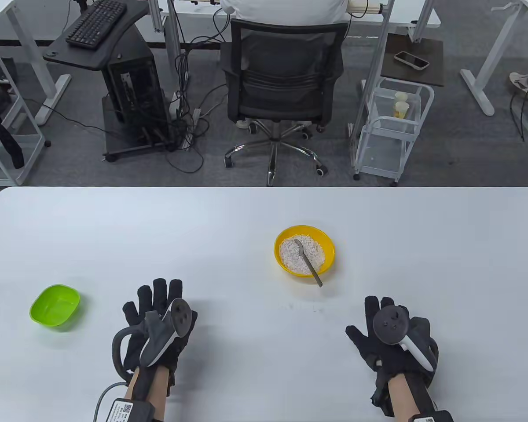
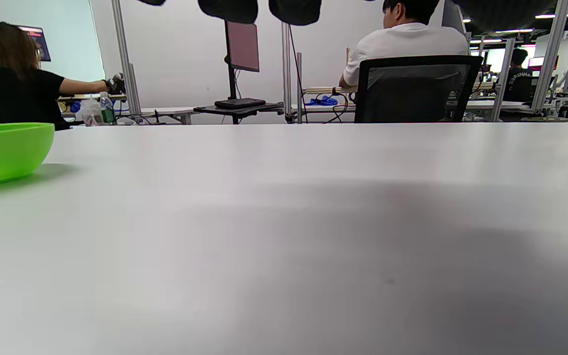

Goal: Scoop rice into small dish

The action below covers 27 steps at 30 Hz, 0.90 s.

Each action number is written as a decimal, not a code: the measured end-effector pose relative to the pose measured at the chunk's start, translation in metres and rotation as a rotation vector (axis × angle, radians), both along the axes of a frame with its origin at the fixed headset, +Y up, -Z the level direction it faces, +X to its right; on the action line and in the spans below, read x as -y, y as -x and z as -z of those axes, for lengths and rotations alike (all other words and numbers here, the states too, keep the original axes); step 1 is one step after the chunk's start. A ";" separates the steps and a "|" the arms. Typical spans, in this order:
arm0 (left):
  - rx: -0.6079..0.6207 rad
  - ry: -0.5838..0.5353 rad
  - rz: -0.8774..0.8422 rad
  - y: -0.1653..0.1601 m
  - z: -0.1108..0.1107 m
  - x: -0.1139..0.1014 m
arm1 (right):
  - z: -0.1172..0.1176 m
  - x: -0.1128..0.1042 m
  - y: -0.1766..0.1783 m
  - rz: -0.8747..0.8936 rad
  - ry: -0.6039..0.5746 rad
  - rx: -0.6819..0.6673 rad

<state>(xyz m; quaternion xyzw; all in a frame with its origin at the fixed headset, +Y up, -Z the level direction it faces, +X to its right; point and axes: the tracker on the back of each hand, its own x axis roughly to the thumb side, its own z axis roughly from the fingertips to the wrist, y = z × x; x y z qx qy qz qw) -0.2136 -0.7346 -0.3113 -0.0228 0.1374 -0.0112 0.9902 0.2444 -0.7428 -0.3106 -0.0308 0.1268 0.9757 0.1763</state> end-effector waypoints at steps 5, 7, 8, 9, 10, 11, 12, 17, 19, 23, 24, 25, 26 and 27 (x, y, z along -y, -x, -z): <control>-0.026 -0.021 -0.006 0.004 -0.004 -0.004 | -0.003 -0.004 -0.001 0.013 -0.026 0.006; -0.034 -0.031 0.005 0.005 -0.004 -0.004 | -0.003 -0.004 -0.003 0.006 -0.036 0.017; -0.039 -0.028 0.006 0.006 -0.004 -0.004 | -0.003 -0.004 -0.003 0.003 -0.035 0.020; -0.043 -0.023 0.005 0.007 -0.003 -0.003 | -0.003 -0.004 -0.004 0.004 -0.033 0.021; -0.045 -0.019 0.004 0.007 -0.003 -0.003 | -0.003 -0.003 -0.004 0.007 -0.030 0.021; -0.048 -0.014 0.004 0.009 -0.002 -0.002 | -0.002 -0.003 -0.004 0.015 -0.023 0.018; -0.052 -0.011 0.006 0.009 -0.001 -0.002 | -0.001 -0.002 -0.004 0.023 -0.016 0.016; -0.028 -0.004 -0.033 0.003 0.000 -0.002 | 0.002 -0.003 -0.001 0.020 -0.017 0.008; -0.008 -0.033 -0.022 -0.004 0.000 -0.009 | 0.002 -0.005 -0.001 0.014 -0.025 0.008; -0.039 -0.087 0.020 0.000 0.005 -0.036 | 0.000 -0.008 -0.007 0.047 -0.047 0.026; -0.074 -0.074 0.036 0.006 0.007 -0.044 | 0.000 -0.009 -0.008 0.054 -0.045 0.030; -0.102 -0.070 0.044 0.013 0.009 -0.050 | 0.000 -0.010 -0.010 0.059 -0.040 0.034; -0.148 -0.086 0.054 0.027 0.011 -0.059 | 0.000 -0.012 -0.012 0.068 -0.047 0.042; -0.197 -0.121 0.083 0.044 0.013 -0.066 | 0.001 -0.014 -0.015 0.079 -0.065 0.053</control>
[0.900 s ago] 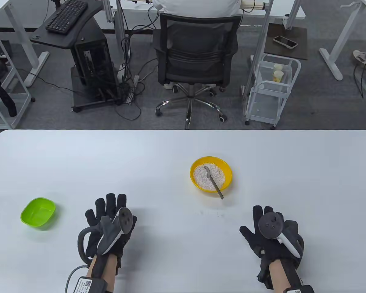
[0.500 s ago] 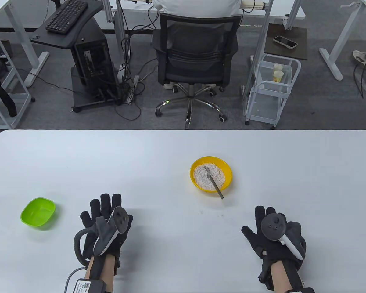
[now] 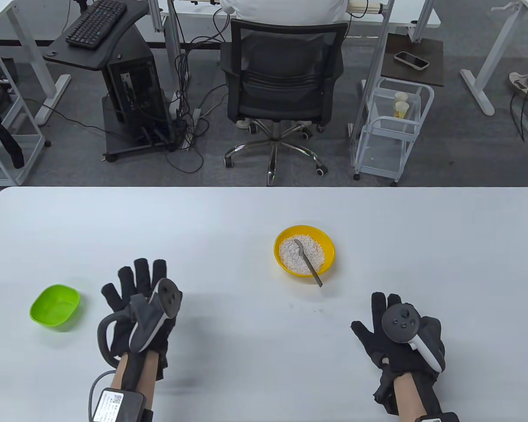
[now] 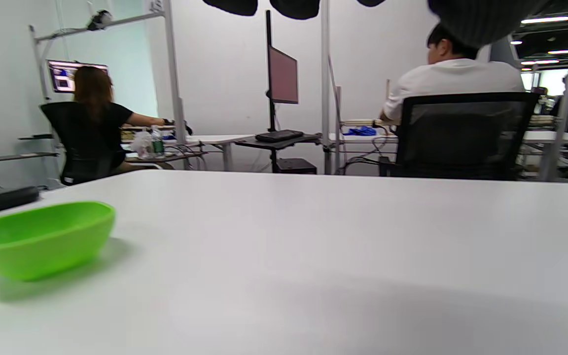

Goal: Scoop rice into small dish

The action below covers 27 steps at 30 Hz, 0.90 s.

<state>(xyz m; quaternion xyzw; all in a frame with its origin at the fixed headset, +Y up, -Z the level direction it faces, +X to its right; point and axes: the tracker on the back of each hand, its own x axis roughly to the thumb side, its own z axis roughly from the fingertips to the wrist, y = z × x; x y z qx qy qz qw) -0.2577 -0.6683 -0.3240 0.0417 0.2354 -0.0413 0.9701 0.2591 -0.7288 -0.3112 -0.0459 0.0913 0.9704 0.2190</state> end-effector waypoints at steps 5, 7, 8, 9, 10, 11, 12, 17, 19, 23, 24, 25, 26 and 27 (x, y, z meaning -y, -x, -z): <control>-0.166 0.052 0.013 0.079 0.011 -0.011 | -0.001 -0.002 -0.013 0.056 -0.008 0.043; -0.196 0.052 0.011 0.100 0.016 -0.014 | -0.001 -0.002 -0.018 0.083 0.005 0.057; -0.218 0.044 0.006 0.111 0.020 -0.014 | -0.001 -0.001 -0.020 0.093 0.005 0.065; -0.236 0.050 0.004 0.122 0.025 -0.013 | -0.001 -0.001 -0.023 0.105 -0.002 0.082; -0.255 0.074 0.017 0.132 0.030 -0.010 | -0.002 -0.001 -0.025 0.108 0.001 0.098; -0.272 0.099 0.033 0.139 0.033 -0.007 | -0.002 0.000 -0.027 0.105 0.005 0.106; -0.297 0.148 0.062 0.148 0.037 -0.002 | -0.002 0.001 -0.028 0.101 0.008 0.114; -0.379 0.315 0.159 0.189 0.049 0.033 | 0.000 0.005 -0.030 0.093 0.042 0.127; -0.403 0.361 0.150 0.202 0.048 0.046 | 0.001 0.007 -0.029 0.085 0.045 0.131; -0.440 0.430 0.036 0.218 0.041 0.064 | 0.001 0.010 -0.027 0.055 0.064 0.130; -0.430 0.423 -0.020 0.222 0.040 0.069 | 0.000 0.010 -0.026 0.046 0.068 0.128; -0.424 0.423 -0.043 0.224 0.039 0.071 | -0.001 0.011 -0.026 0.040 0.069 0.127; -0.419 0.417 -0.063 0.226 0.038 0.073 | -0.002 0.011 -0.026 0.034 0.070 0.125; -0.417 0.408 -0.064 0.228 0.038 0.074 | -0.002 0.011 -0.025 0.032 0.069 0.123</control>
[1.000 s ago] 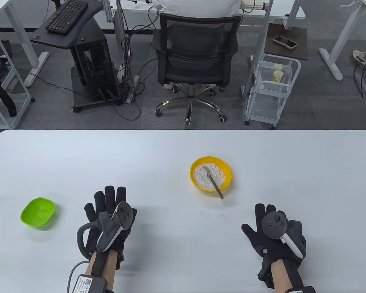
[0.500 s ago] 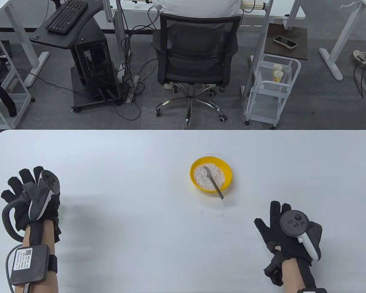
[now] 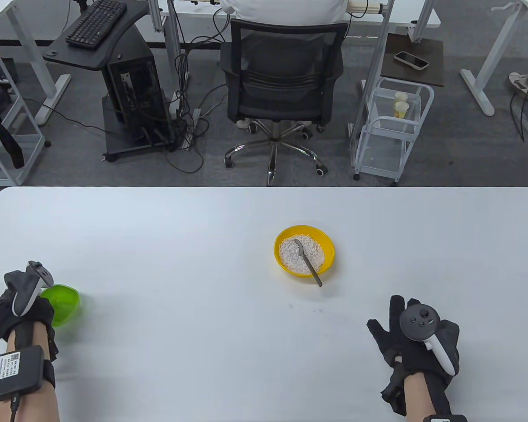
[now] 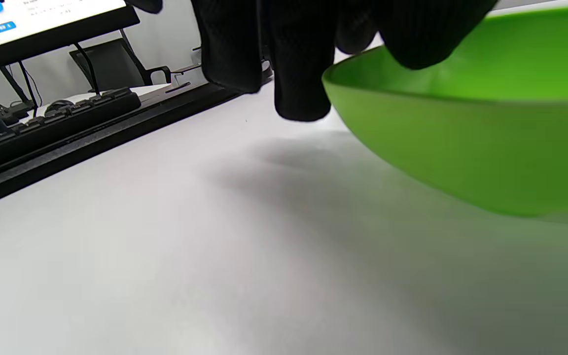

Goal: Scoop rice into small dish

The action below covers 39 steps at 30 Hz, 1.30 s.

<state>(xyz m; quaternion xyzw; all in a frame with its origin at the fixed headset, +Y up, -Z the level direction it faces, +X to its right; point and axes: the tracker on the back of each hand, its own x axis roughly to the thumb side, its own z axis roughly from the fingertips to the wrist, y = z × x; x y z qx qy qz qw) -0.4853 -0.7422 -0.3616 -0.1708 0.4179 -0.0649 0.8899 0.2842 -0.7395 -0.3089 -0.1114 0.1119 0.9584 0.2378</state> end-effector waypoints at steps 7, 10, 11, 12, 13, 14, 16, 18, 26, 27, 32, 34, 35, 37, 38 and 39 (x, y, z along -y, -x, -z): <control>0.016 0.016 0.082 -0.003 0.002 0.005 | -0.002 0.000 0.000 0.005 -0.004 -0.013; 0.037 -0.013 0.007 -0.007 0.004 0.001 | -0.002 0.000 -0.001 0.013 -0.010 -0.008; 0.042 -0.029 -0.021 -0.009 0.005 -0.001 | -0.002 0.000 -0.001 0.014 -0.010 -0.008; 0.066 -0.052 -0.050 -0.016 0.008 -0.004 | -0.002 0.000 -0.001 0.018 -0.010 -0.010; 0.084 -0.062 -0.065 -0.021 0.009 -0.006 | -0.002 0.000 -0.002 0.021 -0.009 -0.010; 0.122 -0.088 -0.107 -0.033 0.013 -0.012 | -0.001 0.000 -0.002 0.024 -0.004 -0.009; 0.208 -0.171 -0.182 -0.060 0.019 -0.022 | -0.001 0.001 -0.002 0.019 0.007 -0.007; 0.304 -0.217 -0.231 -0.091 0.026 -0.032 | -0.001 0.001 -0.002 0.013 0.005 -0.007; 0.703 -0.216 -0.179 -0.245 0.035 -0.056 | -0.002 0.002 0.000 -0.004 0.004 -0.014; 0.741 -0.201 -0.178 -0.264 0.037 -0.054 | -0.002 0.001 0.001 -0.005 0.006 -0.014; 0.850 -0.155 -0.164 -0.327 0.041 -0.037 | -0.003 0.001 0.002 -0.002 0.012 -0.027; 0.875 -0.125 -0.157 -0.344 0.043 -0.029 | -0.002 0.002 0.003 0.000 0.013 -0.033; 0.886 -0.106 -0.157 -0.353 0.044 -0.024 | -0.002 0.003 0.004 -0.002 0.019 -0.038; 0.895 -0.082 -0.164 -0.365 0.046 -0.017 | -0.002 0.003 0.005 -0.004 0.024 -0.043; 0.899 -0.077 -0.166 -0.368 0.046 -0.015 | -0.002 0.003 0.005 -0.004 0.025 -0.045; 0.905 -0.072 -0.166 -0.373 0.046 -0.011 | -0.002 0.003 0.005 -0.004 0.024 -0.047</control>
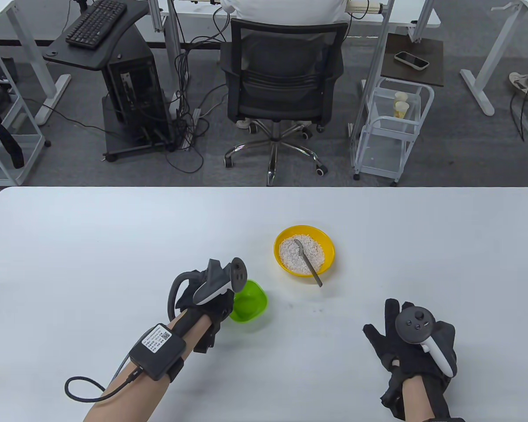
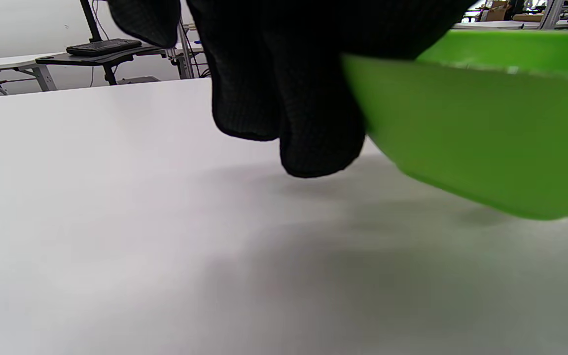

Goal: Scoop rice into small dish

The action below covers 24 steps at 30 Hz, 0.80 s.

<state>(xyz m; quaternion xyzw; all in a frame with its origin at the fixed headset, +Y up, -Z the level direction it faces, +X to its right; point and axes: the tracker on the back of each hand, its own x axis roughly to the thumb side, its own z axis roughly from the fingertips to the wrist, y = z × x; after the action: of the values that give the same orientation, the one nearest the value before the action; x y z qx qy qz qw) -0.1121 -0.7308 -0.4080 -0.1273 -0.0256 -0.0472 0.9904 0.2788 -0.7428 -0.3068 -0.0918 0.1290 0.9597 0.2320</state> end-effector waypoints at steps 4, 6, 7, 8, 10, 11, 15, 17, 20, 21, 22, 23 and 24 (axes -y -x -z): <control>0.009 0.007 -0.003 -0.009 0.000 0.007 | 0.000 0.000 0.000 0.003 0.000 -0.004; 0.013 0.008 0.002 -0.012 -0.001 0.010 | 0.000 0.001 0.001 0.003 0.003 -0.005; 0.016 0.000 0.005 -0.013 -0.001 0.011 | 0.000 0.001 0.001 0.003 0.005 -0.007; 0.016 -0.001 0.008 -0.014 -0.001 0.012 | 0.000 0.001 0.002 0.003 0.005 -0.011; 0.019 0.001 0.006 -0.014 -0.001 0.013 | 0.000 0.001 0.003 0.001 0.004 -0.018; 0.019 0.003 0.004 -0.014 -0.001 0.014 | 0.000 0.001 0.004 0.000 0.004 -0.021; 0.018 0.008 -0.001 -0.014 -0.003 0.012 | -0.001 0.001 0.006 -0.006 0.007 -0.024; 0.020 0.010 0.008 -0.013 -0.003 0.012 | -0.001 0.001 0.006 -0.008 0.009 -0.026; 0.001 0.046 0.012 -0.009 -0.001 0.012 | -0.001 0.001 0.007 -0.012 0.006 -0.030; -0.010 0.044 0.022 -0.007 -0.002 0.011 | -0.001 0.000 0.008 -0.014 0.004 -0.034; -0.015 0.035 0.037 -0.005 -0.003 0.007 | -0.001 0.000 0.008 -0.014 0.004 -0.036; -0.026 0.015 0.051 -0.004 -0.006 0.002 | -0.001 0.000 0.009 -0.015 0.004 -0.041; -0.040 -0.025 0.058 -0.001 -0.010 -0.009 | -0.001 0.000 0.010 -0.013 0.006 -0.049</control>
<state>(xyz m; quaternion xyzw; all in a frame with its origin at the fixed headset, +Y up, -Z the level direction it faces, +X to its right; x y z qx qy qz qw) -0.1107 -0.7218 -0.3983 -0.1166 -0.0013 -0.0738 0.9904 0.2684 -0.7433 -0.3059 -0.0696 0.1367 0.9629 0.2221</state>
